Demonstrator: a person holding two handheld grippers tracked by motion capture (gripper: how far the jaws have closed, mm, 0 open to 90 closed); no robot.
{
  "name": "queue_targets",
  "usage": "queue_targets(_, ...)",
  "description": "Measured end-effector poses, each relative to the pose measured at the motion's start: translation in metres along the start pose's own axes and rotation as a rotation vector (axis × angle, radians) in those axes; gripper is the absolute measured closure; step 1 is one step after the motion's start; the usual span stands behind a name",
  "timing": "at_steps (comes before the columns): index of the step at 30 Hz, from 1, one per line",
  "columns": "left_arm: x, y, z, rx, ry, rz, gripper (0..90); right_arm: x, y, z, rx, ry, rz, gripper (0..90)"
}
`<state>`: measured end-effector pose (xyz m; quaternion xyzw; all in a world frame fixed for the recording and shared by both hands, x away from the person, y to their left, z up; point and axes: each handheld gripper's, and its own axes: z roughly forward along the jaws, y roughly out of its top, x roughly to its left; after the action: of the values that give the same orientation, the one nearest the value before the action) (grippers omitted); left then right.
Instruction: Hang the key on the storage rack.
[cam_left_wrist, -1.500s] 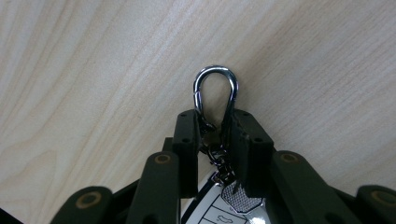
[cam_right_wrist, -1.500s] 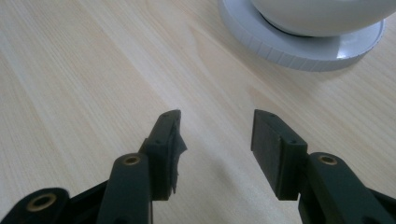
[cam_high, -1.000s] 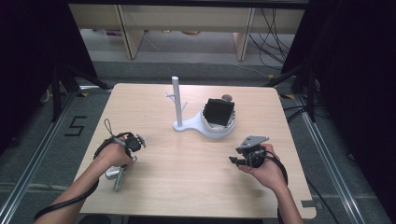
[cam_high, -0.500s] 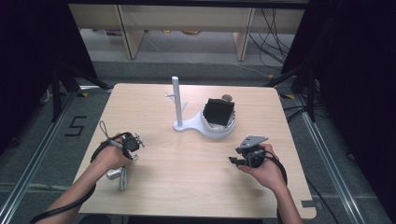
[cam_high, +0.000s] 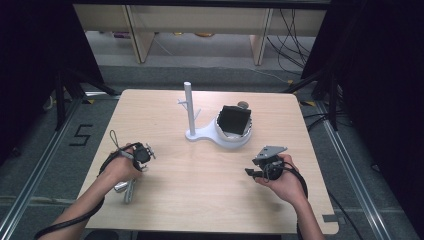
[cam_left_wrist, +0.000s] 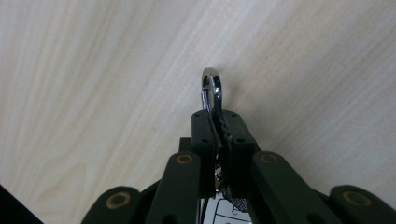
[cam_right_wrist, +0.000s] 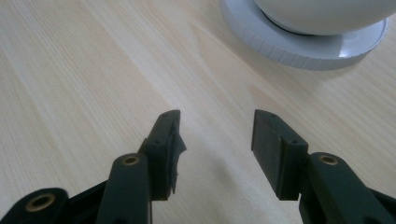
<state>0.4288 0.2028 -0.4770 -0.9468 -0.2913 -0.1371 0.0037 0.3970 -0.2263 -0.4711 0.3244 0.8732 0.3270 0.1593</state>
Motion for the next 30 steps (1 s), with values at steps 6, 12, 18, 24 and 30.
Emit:
queue_targets(6, 0.0, -0.001, -0.006, -0.031, 0.012, -0.021, 85.3, -0.001, 0.001, -0.002, 0.011, 0.004, -0.001, 53.0)
queue_targets(12, 0.002, -0.001, -0.021, -0.112, 0.05, -0.041, 85.3, -0.001, 0.001, -0.002, 0.011, 0.002, -0.002, 53.0)
queue_targets(18, 0.004, 0.001, -0.035, -0.193, 0.106, -0.075, 85.3, 0.001, 0.001, -0.001, 0.007, 0.003, 0.012, 52.9)
queue_targets(24, 0.009, 0.005, -0.053, -0.295, 0.152, -0.135, 85.3, 0.0, 0.001, -0.001, 0.007, 0.001, 0.0, 52.9)
queue_targets(30, 0.012, 0.01, -0.067, -0.416, 0.2, -0.19, 85.3, -0.001, 0.0, -0.002, 0.011, 0.001, 0.0, 52.9)
